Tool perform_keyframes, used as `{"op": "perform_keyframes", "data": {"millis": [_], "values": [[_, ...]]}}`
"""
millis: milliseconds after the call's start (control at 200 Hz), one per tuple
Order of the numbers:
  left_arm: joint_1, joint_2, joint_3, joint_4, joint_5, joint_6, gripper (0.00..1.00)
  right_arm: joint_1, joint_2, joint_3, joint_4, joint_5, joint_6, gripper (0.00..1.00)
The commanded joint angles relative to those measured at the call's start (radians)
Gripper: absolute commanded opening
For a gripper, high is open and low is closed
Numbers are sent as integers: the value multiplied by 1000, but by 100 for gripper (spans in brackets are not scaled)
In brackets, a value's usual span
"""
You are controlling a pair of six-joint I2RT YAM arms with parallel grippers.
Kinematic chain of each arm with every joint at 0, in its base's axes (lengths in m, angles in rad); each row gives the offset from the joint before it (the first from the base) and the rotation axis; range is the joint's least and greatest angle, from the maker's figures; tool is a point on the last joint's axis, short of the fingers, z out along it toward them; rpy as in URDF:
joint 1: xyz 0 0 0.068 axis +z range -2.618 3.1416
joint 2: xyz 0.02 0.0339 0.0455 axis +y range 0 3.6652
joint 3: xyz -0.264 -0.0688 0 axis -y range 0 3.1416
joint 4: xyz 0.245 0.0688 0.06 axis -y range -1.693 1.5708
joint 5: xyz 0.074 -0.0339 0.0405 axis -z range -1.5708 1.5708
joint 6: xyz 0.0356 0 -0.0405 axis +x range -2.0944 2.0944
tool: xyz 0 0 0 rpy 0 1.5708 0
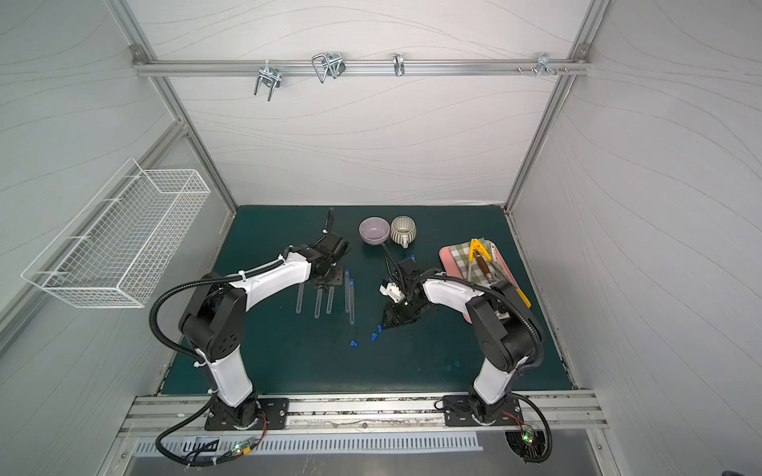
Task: Remove stoppers from test tubes
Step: Place the test tube at the center of the board, then pick up the test tube at the center of the board.
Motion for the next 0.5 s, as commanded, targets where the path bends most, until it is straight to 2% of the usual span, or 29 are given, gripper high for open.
{"op": "perform_keyframes", "data": {"millis": [0, 495], "values": [[-12, -6, 53, -26, 40, -22, 44, -1, -47, 18, -25, -28, -9, 50], [-25, 95, 115, -39, 105, -42, 41, -58, -126, -40, 33, -106, 13, 62]]}}
